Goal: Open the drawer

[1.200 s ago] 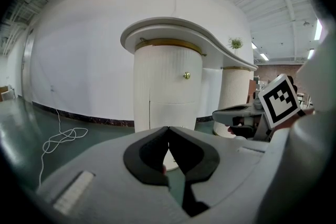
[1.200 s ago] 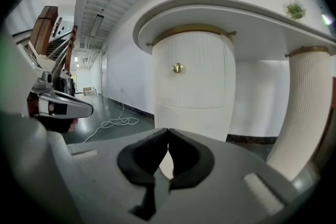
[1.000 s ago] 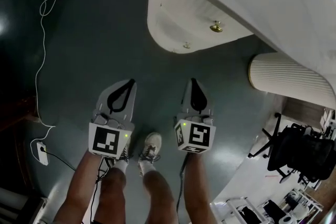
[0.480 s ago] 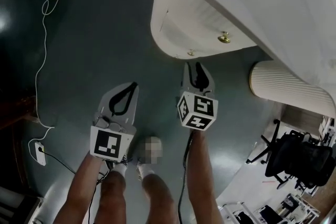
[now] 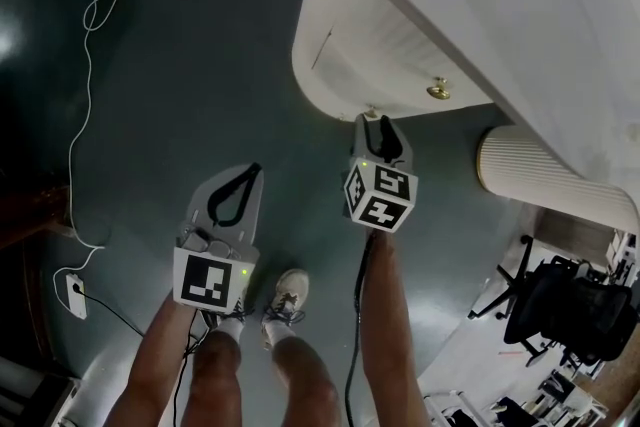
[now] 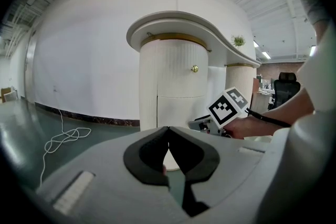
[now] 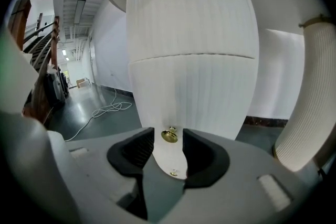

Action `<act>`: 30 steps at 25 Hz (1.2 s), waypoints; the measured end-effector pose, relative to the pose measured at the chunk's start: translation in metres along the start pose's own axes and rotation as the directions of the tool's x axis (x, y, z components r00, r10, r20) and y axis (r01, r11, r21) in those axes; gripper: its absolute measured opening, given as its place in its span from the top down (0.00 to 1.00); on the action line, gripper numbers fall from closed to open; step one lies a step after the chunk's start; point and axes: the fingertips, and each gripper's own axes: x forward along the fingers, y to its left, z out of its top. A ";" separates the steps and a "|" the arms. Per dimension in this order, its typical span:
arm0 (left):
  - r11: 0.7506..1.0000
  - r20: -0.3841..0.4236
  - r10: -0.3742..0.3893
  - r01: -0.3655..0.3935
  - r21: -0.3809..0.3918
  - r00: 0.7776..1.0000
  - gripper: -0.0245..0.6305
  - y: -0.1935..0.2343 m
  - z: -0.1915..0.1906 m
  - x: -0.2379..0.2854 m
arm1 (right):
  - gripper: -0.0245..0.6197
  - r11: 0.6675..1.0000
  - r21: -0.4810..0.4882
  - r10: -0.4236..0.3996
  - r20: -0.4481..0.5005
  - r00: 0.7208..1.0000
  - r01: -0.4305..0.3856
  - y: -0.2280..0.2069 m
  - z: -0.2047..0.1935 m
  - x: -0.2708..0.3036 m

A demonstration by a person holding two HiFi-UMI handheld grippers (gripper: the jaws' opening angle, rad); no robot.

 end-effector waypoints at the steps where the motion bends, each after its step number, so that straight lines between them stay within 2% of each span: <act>1: 1.000 0.001 0.001 -0.001 0.000 1.000 0.95 0.001 0.000 0.000 | 0.70 1.000 0.003 -0.001 -0.003 1.000 0.001 0.000 0.000 0.002; 7: 1.000 0.006 0.009 -0.009 -0.009 1.000 0.95 0.009 0.001 -0.001 | 0.70 1.000 -0.007 -0.013 -0.026 1.000 0.013 0.000 0.000 0.010; 9: 1.000 -0.003 0.009 -0.009 -0.009 1.000 0.95 0.012 0.000 -0.002 | 0.77 0.999 -0.018 -0.028 -0.037 0.999 0.028 0.000 -0.001 0.012; 11: 1.000 -0.009 0.010 -0.010 -0.010 1.000 0.95 0.014 -0.001 -0.003 | 0.79 0.999 -0.029 -0.041 -0.045 0.998 0.039 -0.001 -0.003 0.013; 20: 1.000 -0.004 0.007 -0.007 0.000 1.000 0.95 0.017 0.002 -0.001 | 0.80 0.996 -0.068 -0.056 -0.042 0.998 0.053 0.001 -0.004 0.012; 30: 1.000 -0.020 0.003 -0.003 -0.007 1.000 0.95 0.018 0.001 -0.013 | 0.80 0.997 -0.061 -0.051 -0.051 0.997 0.048 0.016 -0.020 -0.011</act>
